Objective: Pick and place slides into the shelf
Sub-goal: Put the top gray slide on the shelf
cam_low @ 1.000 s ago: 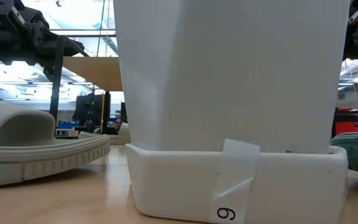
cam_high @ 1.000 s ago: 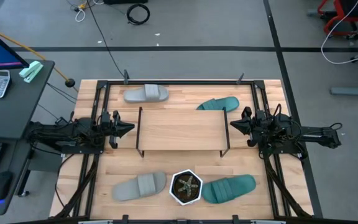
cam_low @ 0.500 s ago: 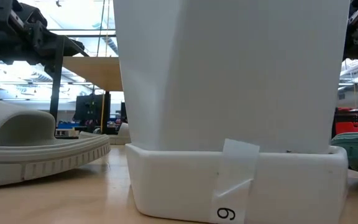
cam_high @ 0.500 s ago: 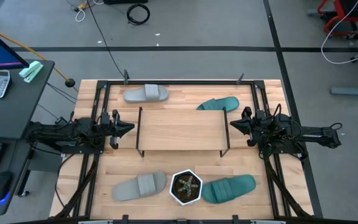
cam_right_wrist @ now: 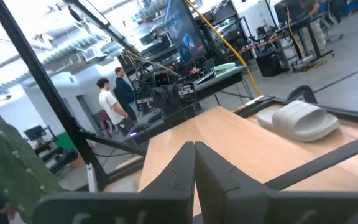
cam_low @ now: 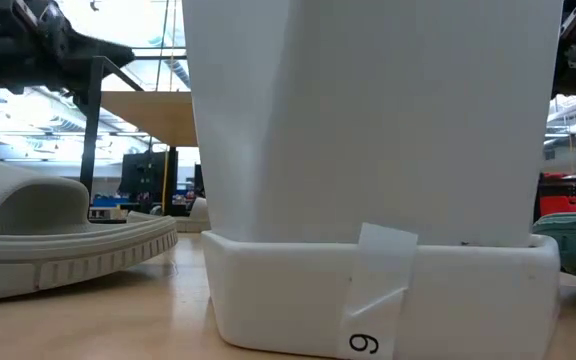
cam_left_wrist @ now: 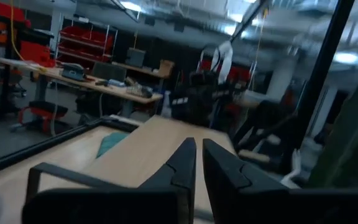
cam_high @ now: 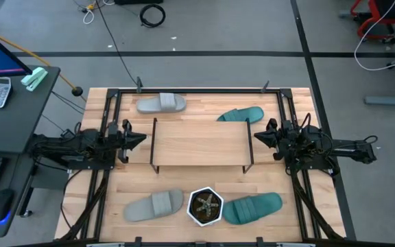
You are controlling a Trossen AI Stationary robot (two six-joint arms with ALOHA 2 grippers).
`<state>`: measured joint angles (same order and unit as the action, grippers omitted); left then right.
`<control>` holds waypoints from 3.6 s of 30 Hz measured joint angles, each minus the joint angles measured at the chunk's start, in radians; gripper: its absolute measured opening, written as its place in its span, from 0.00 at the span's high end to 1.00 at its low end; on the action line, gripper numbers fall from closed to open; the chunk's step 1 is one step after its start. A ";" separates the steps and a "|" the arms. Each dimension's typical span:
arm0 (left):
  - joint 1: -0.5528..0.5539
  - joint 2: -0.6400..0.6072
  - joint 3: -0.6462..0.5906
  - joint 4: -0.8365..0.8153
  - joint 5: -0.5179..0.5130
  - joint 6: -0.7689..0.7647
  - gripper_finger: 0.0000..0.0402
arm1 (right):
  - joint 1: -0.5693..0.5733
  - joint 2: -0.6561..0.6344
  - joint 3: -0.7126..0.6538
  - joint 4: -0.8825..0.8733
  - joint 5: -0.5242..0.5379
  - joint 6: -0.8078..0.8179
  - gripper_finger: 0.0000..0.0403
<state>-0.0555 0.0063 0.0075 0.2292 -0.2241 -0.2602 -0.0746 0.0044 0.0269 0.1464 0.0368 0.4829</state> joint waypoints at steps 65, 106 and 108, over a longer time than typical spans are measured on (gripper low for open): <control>0.000 0.006 0.038 0.076 -0.471 -0.212 0.91 | 0.000 0.000 0.000 0.004 0.068 0.644 0.96; 0.491 0.762 0.772 -0.459 0.160 -0.165 0.86 | -0.008 0.342 0.638 -0.477 0.058 0.190 0.96; 0.529 0.793 0.799 -0.459 0.220 -0.140 0.85 | -0.008 0.386 0.692 -0.492 0.031 0.152 0.96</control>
<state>0.4731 0.7992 0.8065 -0.2295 -0.0038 -0.3997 -0.0826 0.3906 0.7193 -0.3452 0.0680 0.6351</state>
